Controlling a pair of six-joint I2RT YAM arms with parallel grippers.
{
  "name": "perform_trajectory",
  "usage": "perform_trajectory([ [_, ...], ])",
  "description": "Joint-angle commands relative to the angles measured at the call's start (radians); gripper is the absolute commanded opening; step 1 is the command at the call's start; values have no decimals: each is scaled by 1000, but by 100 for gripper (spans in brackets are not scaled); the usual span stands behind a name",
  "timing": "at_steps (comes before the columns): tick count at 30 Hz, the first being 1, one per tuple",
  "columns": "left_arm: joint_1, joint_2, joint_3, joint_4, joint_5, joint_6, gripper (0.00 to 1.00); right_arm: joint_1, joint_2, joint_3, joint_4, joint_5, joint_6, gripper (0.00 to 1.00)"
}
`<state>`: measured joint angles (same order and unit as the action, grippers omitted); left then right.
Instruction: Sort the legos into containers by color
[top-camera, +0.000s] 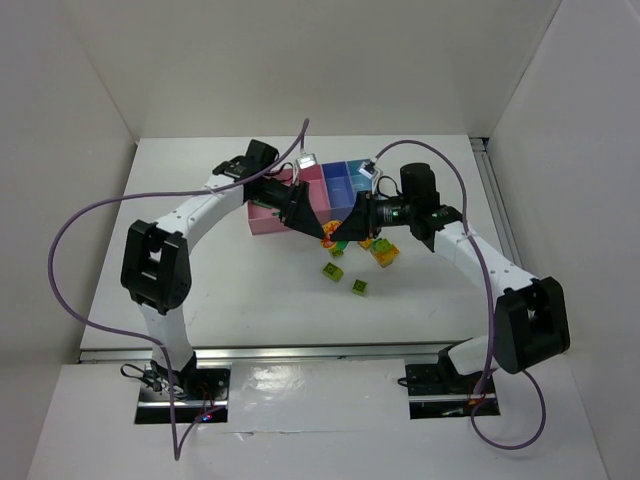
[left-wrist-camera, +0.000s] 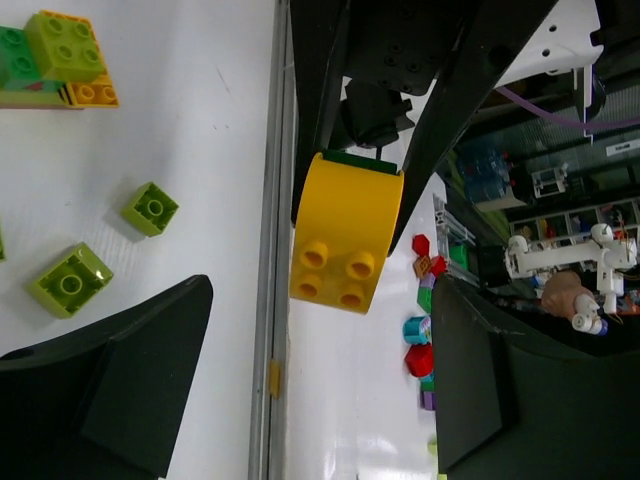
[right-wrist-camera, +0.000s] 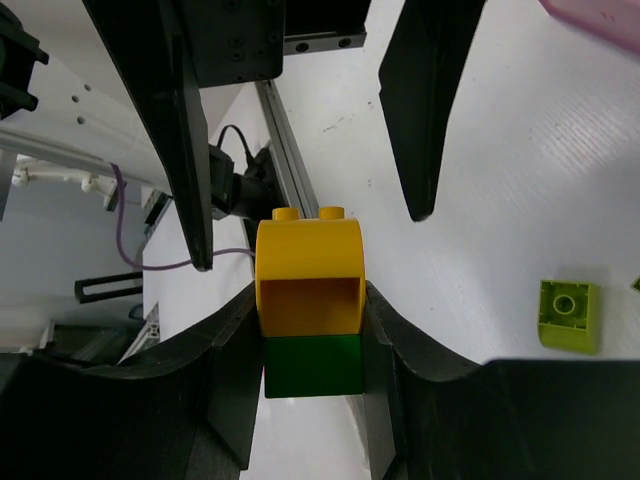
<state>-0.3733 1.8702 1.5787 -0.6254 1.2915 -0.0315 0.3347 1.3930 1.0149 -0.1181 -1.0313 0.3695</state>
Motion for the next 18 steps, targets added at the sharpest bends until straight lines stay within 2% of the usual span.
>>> perform_trajectory([
  [1,-18,38,49,-13,46,65,89,-6,1,10,61,-42,-6,7],
  [5,-36,38,58,-22,46,74,86,-6,11,10,51,-42,-6,7],
  [9,-36,49,69,-22,68,74,67,-6,11,10,51,-33,3,7],
  [10,-36,49,69,-22,68,74,58,-6,11,10,51,-33,3,7],
  [13,-36,58,78,-22,68,74,44,-6,11,10,40,-24,3,7],
  [14,-36,58,78,-22,68,74,29,-6,11,10,40,-10,3,16],
  [17,-36,58,78,-22,57,74,1,-6,11,10,29,2,3,40],
  [18,-36,58,78,-22,45,74,0,-6,11,10,29,17,3,55],
])
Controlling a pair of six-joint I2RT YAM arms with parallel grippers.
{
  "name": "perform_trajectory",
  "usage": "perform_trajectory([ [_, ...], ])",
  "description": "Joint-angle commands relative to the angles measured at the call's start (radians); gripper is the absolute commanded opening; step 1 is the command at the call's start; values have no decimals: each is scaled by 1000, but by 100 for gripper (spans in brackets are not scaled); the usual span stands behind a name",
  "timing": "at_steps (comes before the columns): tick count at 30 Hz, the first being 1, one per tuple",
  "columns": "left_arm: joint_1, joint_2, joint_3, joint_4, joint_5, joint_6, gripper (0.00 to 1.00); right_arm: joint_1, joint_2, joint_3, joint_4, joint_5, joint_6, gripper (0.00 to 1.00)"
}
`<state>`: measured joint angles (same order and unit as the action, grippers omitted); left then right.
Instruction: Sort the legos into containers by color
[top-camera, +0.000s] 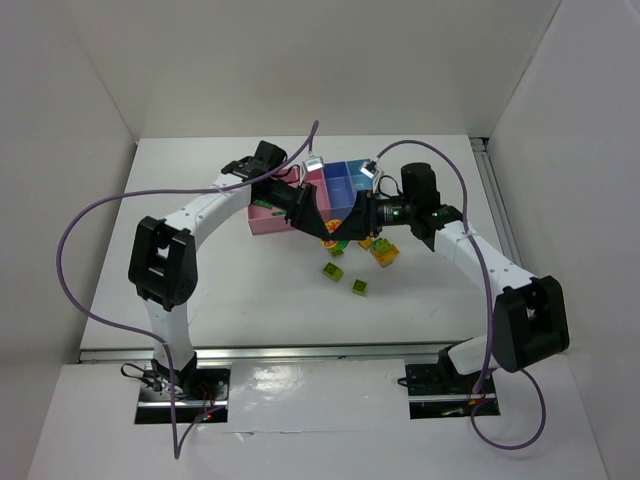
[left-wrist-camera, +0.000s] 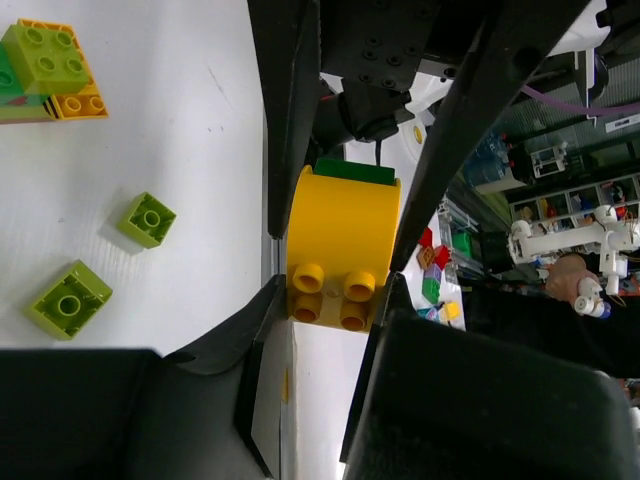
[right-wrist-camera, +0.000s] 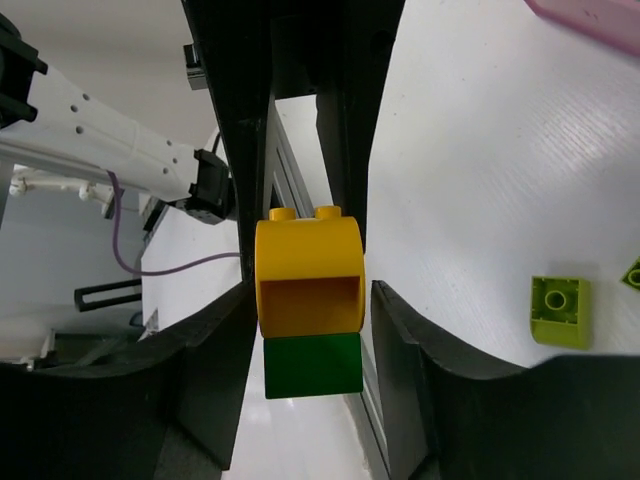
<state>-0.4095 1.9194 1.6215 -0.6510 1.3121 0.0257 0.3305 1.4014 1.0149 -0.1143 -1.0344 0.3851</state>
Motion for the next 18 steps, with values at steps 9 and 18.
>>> perform_trajectory([
  [9,51,-20,-9,4,35,36,0,-11,-28,-19,28,33,17,61],
  [18,69,-30,-9,4,44,45,0,-21,-28,-42,126,-23,75,47],
])
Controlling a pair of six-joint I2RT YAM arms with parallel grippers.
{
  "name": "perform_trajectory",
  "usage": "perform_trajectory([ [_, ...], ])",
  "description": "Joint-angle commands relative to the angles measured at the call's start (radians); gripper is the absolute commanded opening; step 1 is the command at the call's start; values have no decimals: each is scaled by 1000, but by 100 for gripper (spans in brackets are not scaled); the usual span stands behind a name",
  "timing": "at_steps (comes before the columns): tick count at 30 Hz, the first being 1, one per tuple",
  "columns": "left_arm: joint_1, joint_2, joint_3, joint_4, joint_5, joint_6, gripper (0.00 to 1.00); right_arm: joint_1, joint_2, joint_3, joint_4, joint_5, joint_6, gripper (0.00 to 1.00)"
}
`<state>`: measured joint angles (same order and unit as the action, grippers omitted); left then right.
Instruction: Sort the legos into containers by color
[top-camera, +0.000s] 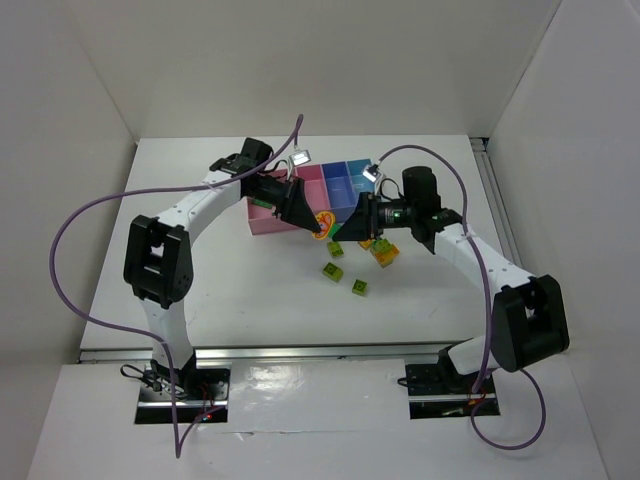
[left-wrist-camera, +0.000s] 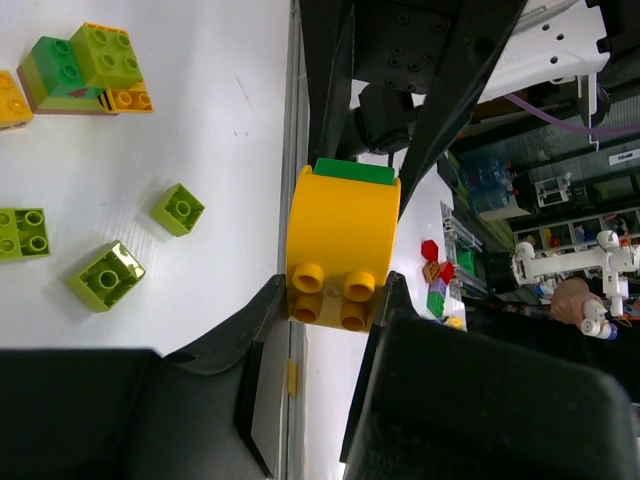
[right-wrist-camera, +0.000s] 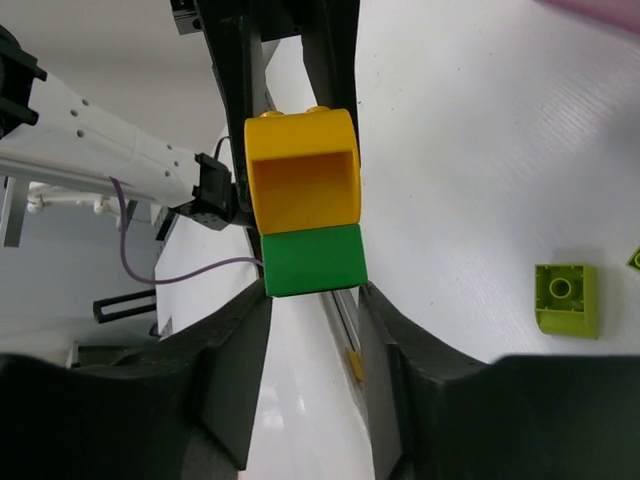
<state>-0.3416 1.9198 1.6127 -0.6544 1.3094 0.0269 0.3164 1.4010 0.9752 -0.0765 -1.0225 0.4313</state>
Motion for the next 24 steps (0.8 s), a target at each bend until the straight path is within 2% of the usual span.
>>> perform_trajectory([
  [1,1,-30,0,-2,47,44,0,-7,-17,-3,89,-43,29,46],
  [4,1,-30,-10,-2,47,53,0,-7,-8,-3,110,-53,47,46],
  [9,1,-30,-10,-2,47,53,0,-7,3,16,121,-62,47,62],
  [13,1,-30,-10,-2,56,53,0,-7,12,16,121,-62,57,62],
  [20,1,-30,-10,-2,65,53,0,-7,21,16,141,-62,57,51],
  [24,1,-30,-10,-11,74,62,0,-7,21,7,162,-62,69,36],
])
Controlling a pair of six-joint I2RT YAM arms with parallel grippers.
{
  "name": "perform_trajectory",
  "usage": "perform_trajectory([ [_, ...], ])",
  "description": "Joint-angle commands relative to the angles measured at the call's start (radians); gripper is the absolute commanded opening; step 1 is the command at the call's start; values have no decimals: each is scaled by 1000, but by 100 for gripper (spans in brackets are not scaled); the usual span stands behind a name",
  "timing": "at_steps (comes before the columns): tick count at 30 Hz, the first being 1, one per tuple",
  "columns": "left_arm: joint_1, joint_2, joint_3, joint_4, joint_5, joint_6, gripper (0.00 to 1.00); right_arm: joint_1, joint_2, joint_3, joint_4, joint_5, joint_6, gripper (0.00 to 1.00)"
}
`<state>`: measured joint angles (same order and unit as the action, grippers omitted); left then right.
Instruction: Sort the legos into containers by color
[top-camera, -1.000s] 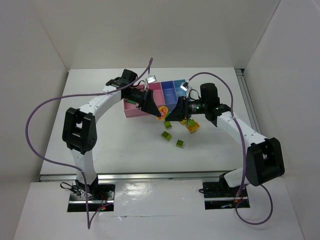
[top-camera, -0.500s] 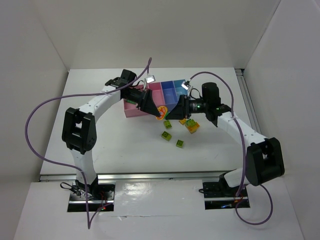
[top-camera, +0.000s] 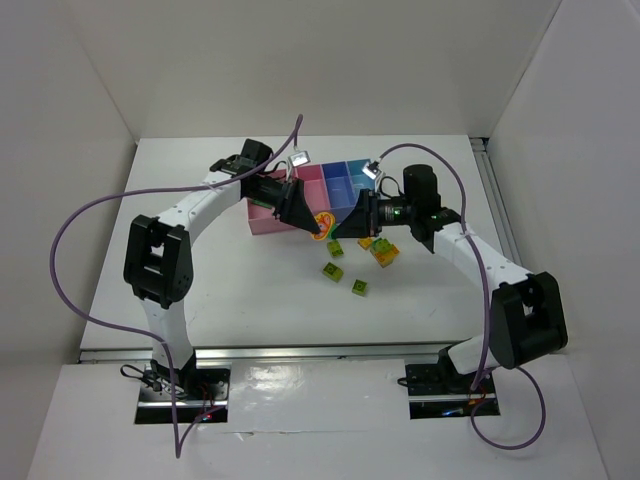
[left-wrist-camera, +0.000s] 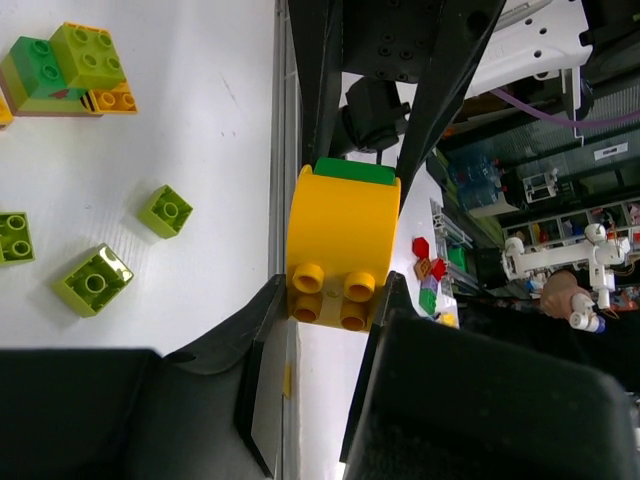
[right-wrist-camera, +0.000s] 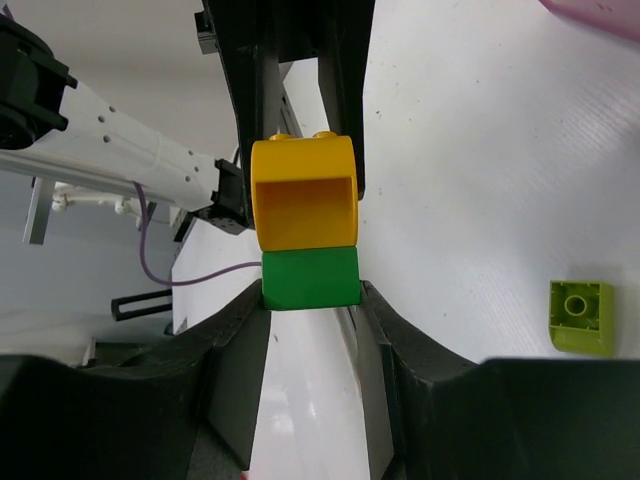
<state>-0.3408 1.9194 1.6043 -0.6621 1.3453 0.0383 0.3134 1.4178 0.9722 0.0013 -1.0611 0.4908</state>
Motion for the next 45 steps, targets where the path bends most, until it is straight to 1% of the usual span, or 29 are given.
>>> perform_trajectory([
  [1,0,-30,-1,-4,38,51,0,-4,4,10,85,-23,20,26],
  [4,0,-30,8,-4,-14,29,0,-4,-14,0,34,48,-3,13],
  [5,0,-30,8,-4,-58,29,0,-4,-25,0,5,79,-15,10],
  [6,12,-30,17,5,-95,-19,0,-4,-25,0,-44,110,-33,8],
  [8,28,-20,26,18,-149,-44,0,-13,-60,-10,-76,205,-34,4],
  [9,37,-20,26,36,-182,-89,0,-22,-71,-23,-111,243,-34,0],
  [10,48,-10,26,36,-210,-103,0,-22,-91,-33,-122,309,-34,0],
  [14,57,0,46,65,-221,-127,0,-33,-126,-44,-144,430,-31,0],
  [15,57,0,46,77,-282,-147,0,-33,-137,-44,-164,459,-31,0],
  [16,57,15,57,93,-332,-213,0,-33,-137,-44,-178,490,-31,0],
  [17,57,26,71,107,-401,-247,0,-33,-148,-44,-191,571,-20,0],
  [18,57,41,110,107,-466,-277,0,-33,-158,-44,-204,608,-20,0],
  [19,57,58,137,107,-618,-355,0,-33,-158,-35,-231,645,-20,0],
  [20,43,93,163,95,-696,-392,0,-33,-169,-35,-244,712,-11,0],
  [21,43,113,211,78,-825,-428,0,-33,-183,-35,-253,737,-11,0],
  [22,30,133,236,78,-868,-472,0,-33,-183,-26,-265,753,-11,0],
  [24,5,183,299,62,-966,-500,0,-33,-212,-26,-277,783,-11,0],
  [25,-4,194,310,62,-1053,-517,0,-33,-212,-26,-287,783,-11,0],
  [27,-17,222,336,71,-1107,-541,0,-33,-212,-17,-302,783,-20,0],
  [28,-17,260,380,71,-1139,-555,0,-33,-212,-17,-302,783,-30,0],
  [29,-26,280,405,59,-1149,-555,3,-33,-212,-7,-314,783,-31,0],
  [30,-26,300,433,49,-1158,-555,16,-33,-212,-7,-314,783,-31,0],
  [31,-26,317,484,48,-1158,-555,33,-33,-212,-7,-323,774,-40,0],
  [33,-26,343,525,18,-1169,-555,60,-33,-212,2,-336,774,-50,2],
  [34,-26,343,525,18,-1160,-555,67,-33,-212,13,-336,774,-51,2],
  [37,-35,322,548,18,-1160,-525,77,-33,-188,23,-336,759,-60,3],
  [41,-35,242,534,-28,-1199,-494,77,3,-100,75,-304,760,-80,4],
  [44,-11,144,455,-41,-1310,-505,77,56,11,181,-284,780,-98,7],
  [45,3,68,369,-41,-1357,-517,83,73,44,213,-284,789,-98,7],
])
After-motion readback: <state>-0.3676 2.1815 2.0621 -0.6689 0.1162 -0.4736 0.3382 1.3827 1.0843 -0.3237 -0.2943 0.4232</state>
